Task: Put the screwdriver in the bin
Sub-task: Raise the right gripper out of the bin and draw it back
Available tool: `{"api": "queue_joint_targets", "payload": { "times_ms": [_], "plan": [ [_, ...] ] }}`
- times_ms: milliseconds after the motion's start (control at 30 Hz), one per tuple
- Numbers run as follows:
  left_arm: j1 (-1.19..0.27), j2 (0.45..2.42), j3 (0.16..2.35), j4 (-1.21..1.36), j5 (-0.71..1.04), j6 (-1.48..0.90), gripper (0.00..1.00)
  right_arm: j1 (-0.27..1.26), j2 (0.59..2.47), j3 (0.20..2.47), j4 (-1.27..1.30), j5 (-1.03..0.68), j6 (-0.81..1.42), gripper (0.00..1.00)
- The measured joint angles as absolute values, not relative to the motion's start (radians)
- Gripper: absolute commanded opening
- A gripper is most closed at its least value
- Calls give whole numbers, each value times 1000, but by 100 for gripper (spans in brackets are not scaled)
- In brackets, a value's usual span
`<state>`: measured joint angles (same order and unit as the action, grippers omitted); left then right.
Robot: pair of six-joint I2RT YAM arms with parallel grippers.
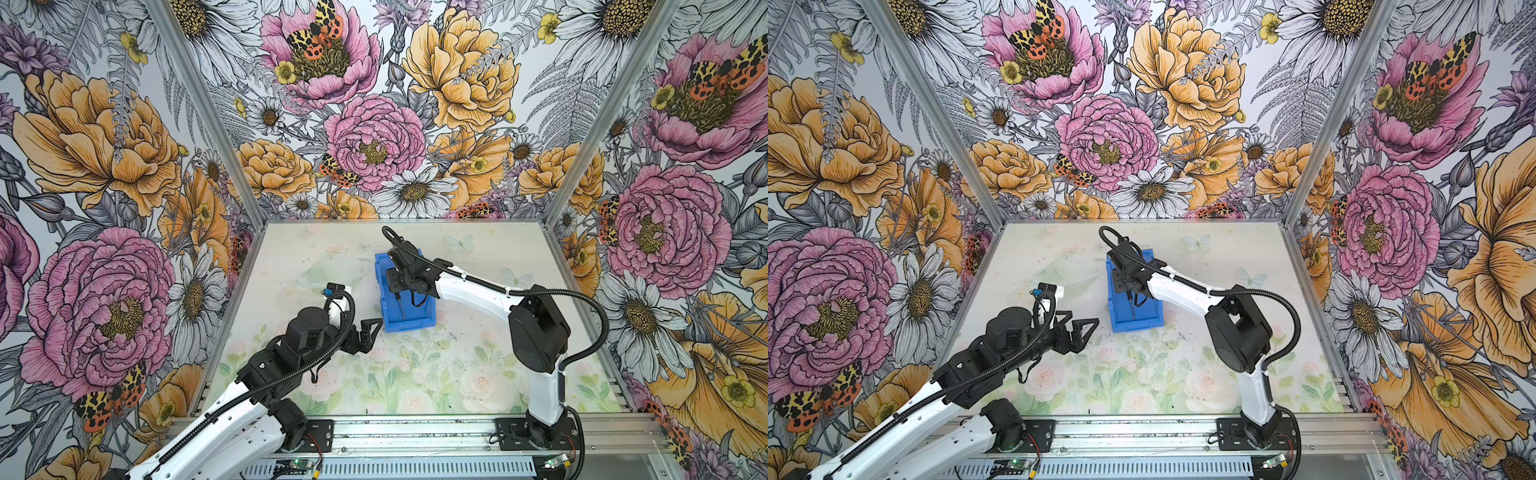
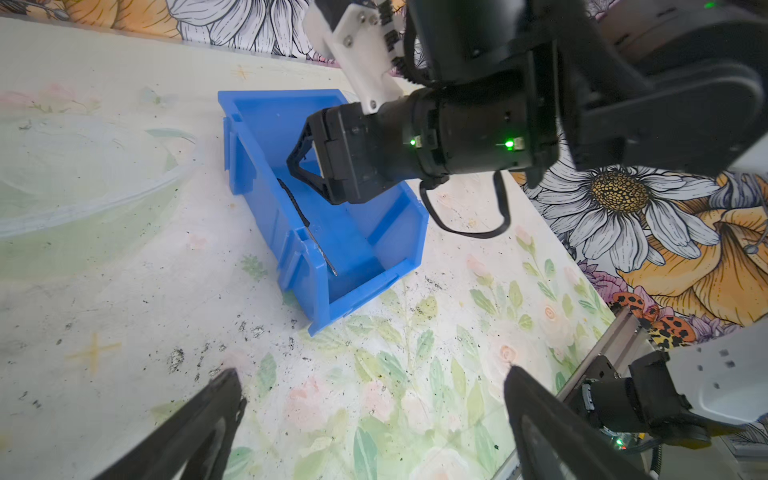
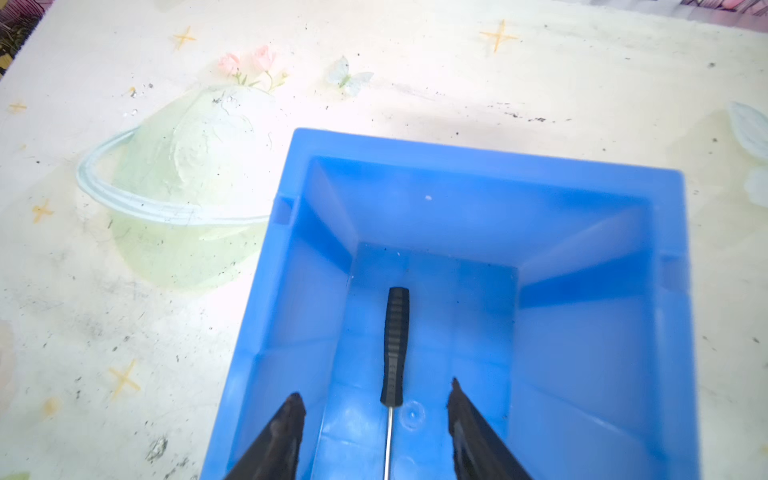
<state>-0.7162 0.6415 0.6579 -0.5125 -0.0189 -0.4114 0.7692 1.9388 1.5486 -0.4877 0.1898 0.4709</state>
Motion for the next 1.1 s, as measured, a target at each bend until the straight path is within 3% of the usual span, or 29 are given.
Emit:
{"api": "queue_joint_targets", "payload": {
  "times_ms": [300,500,833,1100],
  "plan": [
    [-678,639,658,-558,-103,-413,99,789,1685,1356,-488,245,477,72],
    [-646,632,658,-579,-154,-413,99,813,1516,1230,-488,306,477,100],
    [-553,651,646,-590,-255,-419,99,801,1230,1032,-488,469,438,100],
    [-373,675,616,-560,-284,-384,99,596,973,836,-454,548,383,99]
  ]
}}
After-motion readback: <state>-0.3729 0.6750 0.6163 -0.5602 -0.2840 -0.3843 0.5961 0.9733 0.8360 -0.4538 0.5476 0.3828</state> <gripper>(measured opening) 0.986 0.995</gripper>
